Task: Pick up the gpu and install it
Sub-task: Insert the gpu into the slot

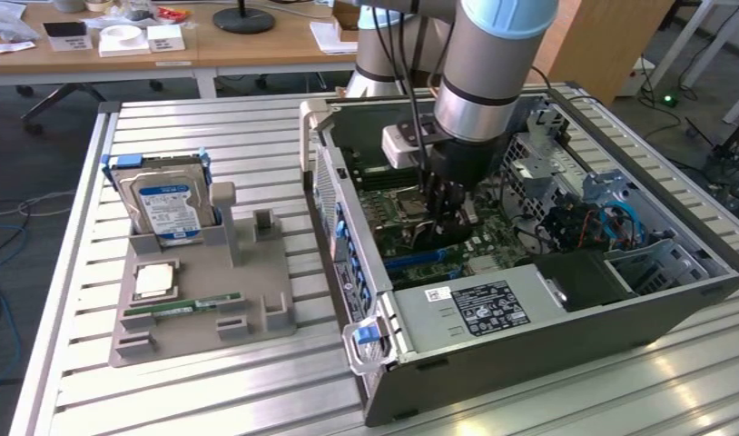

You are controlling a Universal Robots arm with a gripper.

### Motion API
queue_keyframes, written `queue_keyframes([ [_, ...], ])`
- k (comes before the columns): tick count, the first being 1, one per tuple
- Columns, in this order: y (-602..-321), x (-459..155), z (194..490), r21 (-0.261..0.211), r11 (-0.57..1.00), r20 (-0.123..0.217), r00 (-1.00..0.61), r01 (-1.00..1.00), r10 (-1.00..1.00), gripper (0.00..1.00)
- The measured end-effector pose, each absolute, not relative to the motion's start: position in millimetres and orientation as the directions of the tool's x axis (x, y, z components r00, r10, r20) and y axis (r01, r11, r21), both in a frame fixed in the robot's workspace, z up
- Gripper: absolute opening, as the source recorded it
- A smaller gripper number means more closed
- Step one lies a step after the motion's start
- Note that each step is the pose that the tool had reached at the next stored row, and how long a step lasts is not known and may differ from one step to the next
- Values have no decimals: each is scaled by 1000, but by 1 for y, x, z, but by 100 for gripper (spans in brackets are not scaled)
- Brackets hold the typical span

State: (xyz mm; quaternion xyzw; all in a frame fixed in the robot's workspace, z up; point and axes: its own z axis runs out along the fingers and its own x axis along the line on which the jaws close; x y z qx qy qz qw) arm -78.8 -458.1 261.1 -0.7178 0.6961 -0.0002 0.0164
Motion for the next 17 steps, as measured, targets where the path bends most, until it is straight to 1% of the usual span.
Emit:
queue_keyframes([
  [17,-456,-84,259,-24,-30,-23,31,-999,-999,26],
])
